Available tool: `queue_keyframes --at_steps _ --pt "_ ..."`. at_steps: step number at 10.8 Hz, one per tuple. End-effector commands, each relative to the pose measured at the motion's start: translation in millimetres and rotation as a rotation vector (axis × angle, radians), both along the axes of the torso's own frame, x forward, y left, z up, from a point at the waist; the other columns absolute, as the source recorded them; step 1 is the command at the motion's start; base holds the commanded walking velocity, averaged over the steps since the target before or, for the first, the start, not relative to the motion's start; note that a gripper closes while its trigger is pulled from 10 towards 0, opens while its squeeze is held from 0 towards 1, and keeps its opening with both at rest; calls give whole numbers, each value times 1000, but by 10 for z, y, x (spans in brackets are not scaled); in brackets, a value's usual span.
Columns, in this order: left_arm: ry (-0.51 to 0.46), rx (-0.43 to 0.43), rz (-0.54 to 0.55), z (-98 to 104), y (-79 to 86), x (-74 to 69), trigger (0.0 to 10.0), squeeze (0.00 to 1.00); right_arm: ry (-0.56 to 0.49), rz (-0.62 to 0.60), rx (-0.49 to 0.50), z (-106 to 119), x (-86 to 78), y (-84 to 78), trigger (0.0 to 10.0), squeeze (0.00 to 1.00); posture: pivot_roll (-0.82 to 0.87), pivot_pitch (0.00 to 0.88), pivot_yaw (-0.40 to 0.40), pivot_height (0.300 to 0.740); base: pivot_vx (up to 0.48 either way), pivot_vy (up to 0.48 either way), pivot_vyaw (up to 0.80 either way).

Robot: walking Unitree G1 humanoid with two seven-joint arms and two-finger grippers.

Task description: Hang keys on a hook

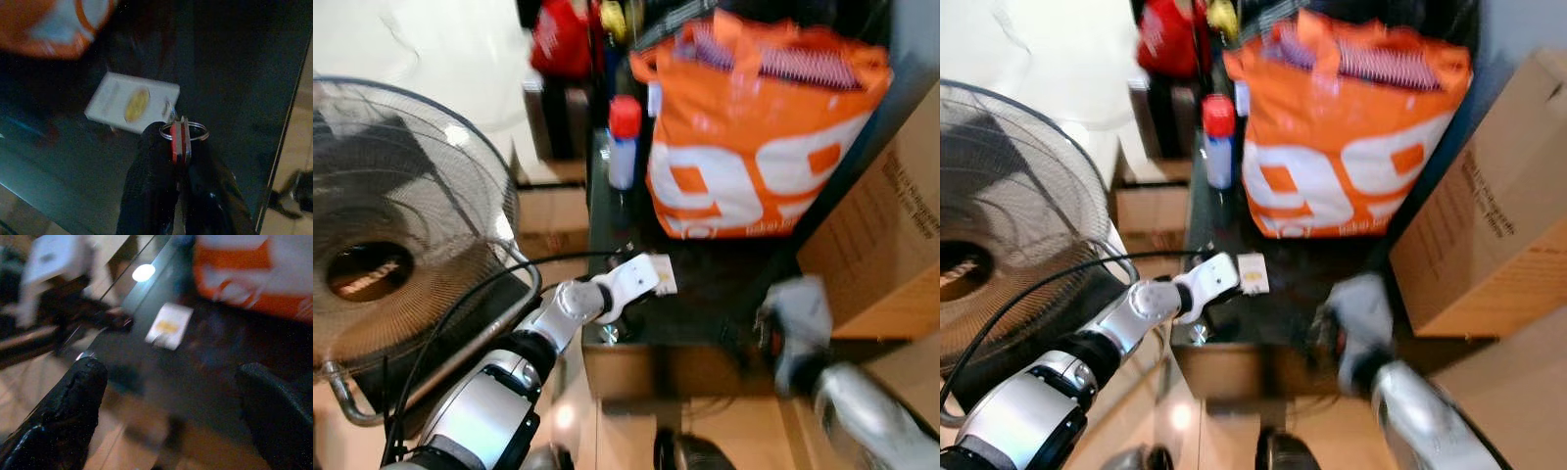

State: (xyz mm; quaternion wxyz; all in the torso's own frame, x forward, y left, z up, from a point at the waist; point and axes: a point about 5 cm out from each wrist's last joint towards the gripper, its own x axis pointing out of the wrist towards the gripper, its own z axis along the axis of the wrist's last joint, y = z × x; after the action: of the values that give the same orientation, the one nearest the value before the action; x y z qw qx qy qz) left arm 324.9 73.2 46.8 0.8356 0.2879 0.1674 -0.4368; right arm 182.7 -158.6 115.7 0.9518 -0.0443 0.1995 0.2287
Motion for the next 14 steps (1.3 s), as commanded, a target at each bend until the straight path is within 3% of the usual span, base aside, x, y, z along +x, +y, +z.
queue_keyframes --at_steps 1,4,5,6,7,8,10,14 --pt "14 26 9 -30 19 -5 0 0 24 68 24 56 -77 45 10000 0 -346 288 -10 740 0 0 0" --pt "27 63 32 -49 113 17 0 0 32 74 11 112 -118 21 10000 0 -356 311 -7 740 0 0 0" --pt "10 85 55 -56 145 29 10000 0 35 74 16 135 -146 33 10000 0 -359 310 -5 740 0 0 0" --pt "-9 92 79 -34 178 59 10000 0 35 76 21 142 -157 50 10000 0 -359 310 -5 740 0 0 0" --pt "-61 104 115 29 222 122 10000 502 31 69 29 144 -148 56 10000 0 -356 306 -2 740 0 0 0" --pt "-76 63 145 93 235 168 10000 1000 30 61 29 143 -136 52 10000 0 -353 299 -3 740 0 0 0" --pt "-41 -6 119 104 164 149 10000 1000 30 64 22 144 -116 60 10000 0 -352 289 -4 740 0 0 0" --pt "-18 -61 149 132 165 168 10000 1000 16 70 16 151 -44 56 10000 0 -348 269 -7 740 0 0 0"
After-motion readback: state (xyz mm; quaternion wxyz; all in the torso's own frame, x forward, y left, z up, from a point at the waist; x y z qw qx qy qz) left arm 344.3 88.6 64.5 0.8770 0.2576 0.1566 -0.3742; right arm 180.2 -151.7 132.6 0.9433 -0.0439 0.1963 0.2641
